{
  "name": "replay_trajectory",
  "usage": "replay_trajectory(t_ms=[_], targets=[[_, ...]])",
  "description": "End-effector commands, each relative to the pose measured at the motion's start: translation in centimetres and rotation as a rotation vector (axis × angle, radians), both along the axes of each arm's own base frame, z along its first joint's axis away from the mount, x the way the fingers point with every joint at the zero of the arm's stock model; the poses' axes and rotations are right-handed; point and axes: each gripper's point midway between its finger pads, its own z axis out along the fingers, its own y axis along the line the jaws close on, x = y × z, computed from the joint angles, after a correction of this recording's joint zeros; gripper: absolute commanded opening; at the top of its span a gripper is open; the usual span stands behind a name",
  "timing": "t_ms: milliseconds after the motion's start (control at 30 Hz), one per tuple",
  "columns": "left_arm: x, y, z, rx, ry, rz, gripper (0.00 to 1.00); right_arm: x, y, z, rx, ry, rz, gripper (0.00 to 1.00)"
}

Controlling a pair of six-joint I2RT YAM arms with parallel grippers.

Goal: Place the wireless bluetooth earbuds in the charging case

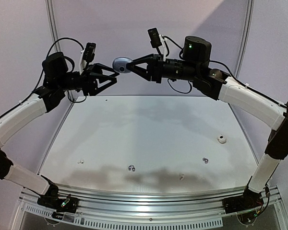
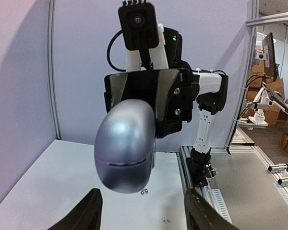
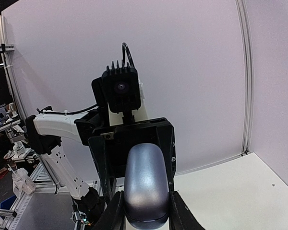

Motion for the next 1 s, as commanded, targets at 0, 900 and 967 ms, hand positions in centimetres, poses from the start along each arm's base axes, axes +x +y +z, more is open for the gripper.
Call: replay_trajectory(t_ms=[0, 900, 967], targets=[[-0.2, -0.8, 0.8, -0.016, -0.017, -0.011, 0.56, -0.5, 1.0, -0.7, -0.008, -0.012, 0.026, 0.0], [-1.8, -1.2, 1.7, -0.058, -0.03, -0.076, 0.21, 0.2, 1.6, -1.5, -0.019, -0.015, 0.002, 0.0], [-1.8, -1.1, 1.7, -0.06, -0.032, -0.074, 0.1, 0.2, 1.6, -1.4, -0.019, -0.016, 0.002, 0.0]])
